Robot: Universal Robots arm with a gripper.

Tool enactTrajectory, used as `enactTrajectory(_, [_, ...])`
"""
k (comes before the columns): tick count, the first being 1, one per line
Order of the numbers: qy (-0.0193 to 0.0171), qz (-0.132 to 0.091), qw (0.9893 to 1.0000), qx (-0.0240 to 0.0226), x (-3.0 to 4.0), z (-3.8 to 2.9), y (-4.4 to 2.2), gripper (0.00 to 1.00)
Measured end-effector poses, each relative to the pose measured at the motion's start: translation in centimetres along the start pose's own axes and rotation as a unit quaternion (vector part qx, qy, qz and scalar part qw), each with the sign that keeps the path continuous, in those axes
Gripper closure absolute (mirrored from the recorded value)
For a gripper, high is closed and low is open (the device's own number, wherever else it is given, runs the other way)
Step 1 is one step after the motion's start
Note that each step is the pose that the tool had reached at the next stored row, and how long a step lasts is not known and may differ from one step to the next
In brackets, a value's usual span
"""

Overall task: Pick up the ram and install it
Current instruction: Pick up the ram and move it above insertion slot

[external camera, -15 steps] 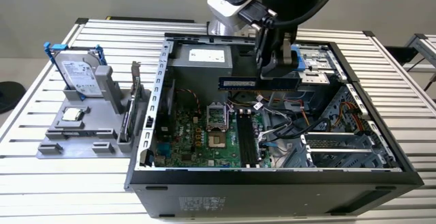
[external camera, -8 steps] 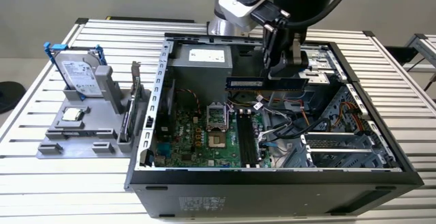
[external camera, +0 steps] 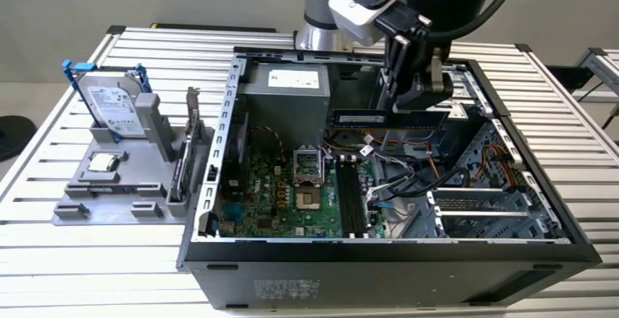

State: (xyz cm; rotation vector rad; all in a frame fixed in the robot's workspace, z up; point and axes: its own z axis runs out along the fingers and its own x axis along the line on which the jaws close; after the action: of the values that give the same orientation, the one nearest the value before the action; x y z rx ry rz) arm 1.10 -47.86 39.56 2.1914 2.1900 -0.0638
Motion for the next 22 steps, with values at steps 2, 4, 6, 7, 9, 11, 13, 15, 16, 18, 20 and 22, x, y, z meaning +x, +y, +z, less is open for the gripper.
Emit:
enactTrajectory(2, [0.0000, 0.000, 1.0000, 0.0000, 0.00, 0.00, 0.34, 1.00])
enactTrajectory(4, [0.0000, 0.000, 1.0000, 0.0000, 0.00, 0.00, 0.67, 1.00])
enactTrajectory(6, [0.0000, 0.000, 1.0000, 0.0000, 0.00, 0.00, 1.00, 1.00])
enactTrajectory(7, [0.0000, 0.000, 1.0000, 0.0000, 0.00, 0.00, 1.16, 1.00])
enactTrajectory(9, [0.0000, 0.000, 1.0000, 0.0000, 0.00, 0.00, 1.48, 1.00])
enactTrajectory(11, [0.0000, 0.000, 1.0000, 0.0000, 0.00, 0.00, 1.80, 1.00])
enactTrajectory(13, [0.0000, 0.000, 1.0000, 0.0000, 0.00, 0.00, 2.12, 1.00])
enactTrajectory(15, [0.0000, 0.000, 1.0000, 0.0000, 0.00, 0.01, 2.28, 1.00])
enactTrajectory(16, [0.0000, 0.000, 1.0000, 0.0000, 0.00, 0.01, 2.29, 1.00])
enactTrajectory(18, [0.0000, 0.000, 1.0000, 0.0000, 0.00, 0.01, 2.29, 1.00])
enactTrajectory(20, [0.0000, 0.000, 1.0000, 0.0000, 0.00, 0.01, 2.30, 1.00])
enactTrajectory(22, [0.0000, 0.000, 1.0000, 0.0000, 0.00, 0.01, 2.30, 1.00])
